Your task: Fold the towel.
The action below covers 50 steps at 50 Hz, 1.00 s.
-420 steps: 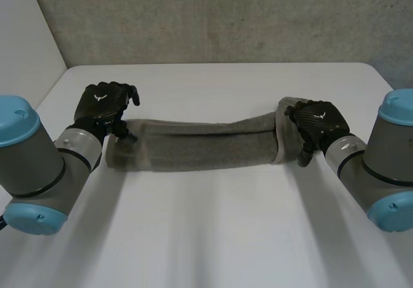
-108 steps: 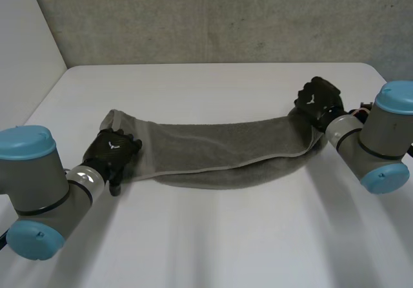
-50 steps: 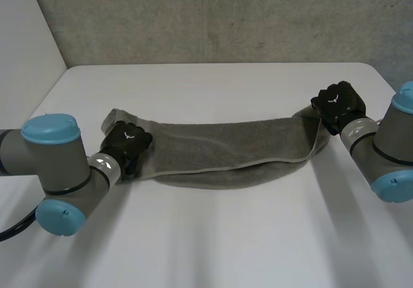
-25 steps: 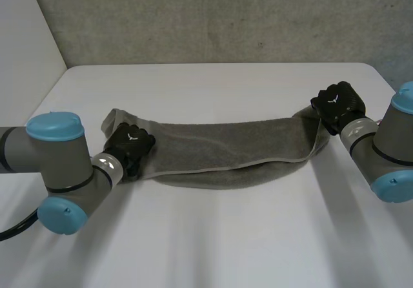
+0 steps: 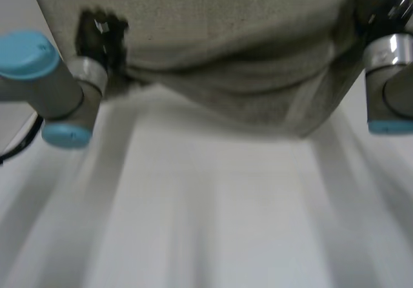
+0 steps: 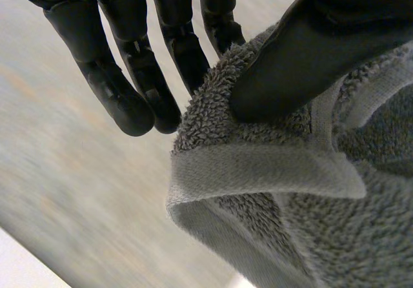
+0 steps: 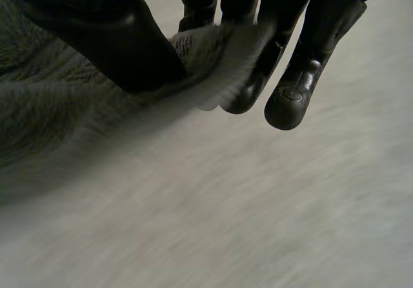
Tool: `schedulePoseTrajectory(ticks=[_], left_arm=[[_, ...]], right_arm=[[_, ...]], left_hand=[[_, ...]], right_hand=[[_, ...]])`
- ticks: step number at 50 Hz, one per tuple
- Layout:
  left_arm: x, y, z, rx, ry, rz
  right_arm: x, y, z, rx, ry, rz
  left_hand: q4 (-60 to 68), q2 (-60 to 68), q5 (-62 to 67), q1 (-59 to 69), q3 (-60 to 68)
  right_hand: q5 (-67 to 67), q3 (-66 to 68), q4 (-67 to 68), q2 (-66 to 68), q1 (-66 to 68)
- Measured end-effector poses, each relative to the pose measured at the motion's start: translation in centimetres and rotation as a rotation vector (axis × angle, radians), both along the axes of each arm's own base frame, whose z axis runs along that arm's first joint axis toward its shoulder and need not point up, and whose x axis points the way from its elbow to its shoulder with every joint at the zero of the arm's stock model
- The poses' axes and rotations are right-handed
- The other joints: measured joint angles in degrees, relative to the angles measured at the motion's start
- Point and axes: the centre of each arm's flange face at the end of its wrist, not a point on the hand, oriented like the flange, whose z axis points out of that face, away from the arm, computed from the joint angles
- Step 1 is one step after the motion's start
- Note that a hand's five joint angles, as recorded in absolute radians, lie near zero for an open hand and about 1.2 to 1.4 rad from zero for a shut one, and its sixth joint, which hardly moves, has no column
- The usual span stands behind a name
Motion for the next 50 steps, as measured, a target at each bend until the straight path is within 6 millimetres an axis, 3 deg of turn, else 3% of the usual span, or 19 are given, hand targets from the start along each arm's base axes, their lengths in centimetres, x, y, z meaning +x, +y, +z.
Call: schedulePoseTrajectory(ticks=[3, 5, 7, 11, 15, 19, 24, 30, 37, 45, 50], left_arm=[[-0.1, -0.5, 3.7, -0.128, 0.069, 0.001], [-0.1, -0.5, 5.0, -0.173, 0.098, -0.003], [-0.1, -0.2, 6.4, -0.21, 0.137, -0.017], [0.1, 0.4, 7.0, -0.206, 0.178, -0.04], [0.6, 1.2, 5.3, -0.13, 0.185, -0.054], [1.2, 2.7, 0.6, 0.049, 0.126, -0.058], [2.2, 5.1, -3.7, 0.24, 0.056, -0.067], [3.7, 7.7, -4.9, 0.377, 0.013, -0.073], [4.9, 10.1, -2.3, 0.407, 0.01, -0.088], [5.5, 12.8, 2.7, 0.346, 0.037, -0.135], [5.5, 13.5, 3.5, 0.373, 0.053, -0.158]], right_arm=[[-0.4, 0.3, 3.2, -0.137, -0.102, 0.03], [-0.5, 0.5, 4.2, -0.175, -0.14, 0.047], [-0.6, 0.7, 4.7, -0.179, -0.177, 0.071], [-0.6, 0.8, 4.0, -0.118, -0.203, 0.096], [-0.5, 1.0, 2.1, 0.014, -0.19, 0.106], [-0.4, 1.7, -0.8, 0.215, -0.128, 0.126], [-0.5, 4.0, -2.2, 0.418, -0.061, 0.164], [-0.8, 7.2, -2.1, 0.594, -0.023, 0.182], [-1.4, 9.9, -0.4, 0.7, -0.008, 0.167], [-2.3, 12.6, 4.0, 0.672, -0.016, 0.145], [-2.7, 13.0, 4.6, 0.718, -0.002, 0.129]], left_hand=[[0.0, 0.0, 0.1, 0.0, 0.0], [0.0, 0.0, 0.1, 0.0, 0.1], [0.0, 0.0, 0.1, 0.0, 0.1], [0.0, 0.3, 0.1, 0.0, 0.1], [0.0, 0.5, 0.1, 0.0, 0.1], [0.0, 0.5, 0.1, 0.0, 0.1], [0.0, 0.5, 0.1, 0.2, 0.2], [0.0, 0.5, 0.1, 0.3, 0.2], [0.0, 0.5, 0.1, 0.4, 0.2], [0.0, 0.5, 0.1, 0.5, 0.2], [0.0, 0.7, 0.1, 0.4, 0.2]], right_hand=[[0.0, 0.3, 0.0, 0.2, 0.0], [0.0, 0.3, 0.0, 0.2, 0.0], [0.0, 0.3, 0.0, 0.2, -0.1], [0.0, 0.3, 0.0, 0.2, 0.0], [0.0, 0.3, 0.0, 0.2, 0.0], [0.0, 0.3, 0.0, 0.2, 0.1], [0.0, 0.3, 0.0, 0.2, 0.2], [0.0, 0.3, 0.0, 0.2, 0.2], [0.0, 0.3, 0.0, 0.2, 0.2], [0.0, 0.3, 0.0, 0.2, 0.2], [0.0, 0.3, 0.0, 0.2, 0.2]])
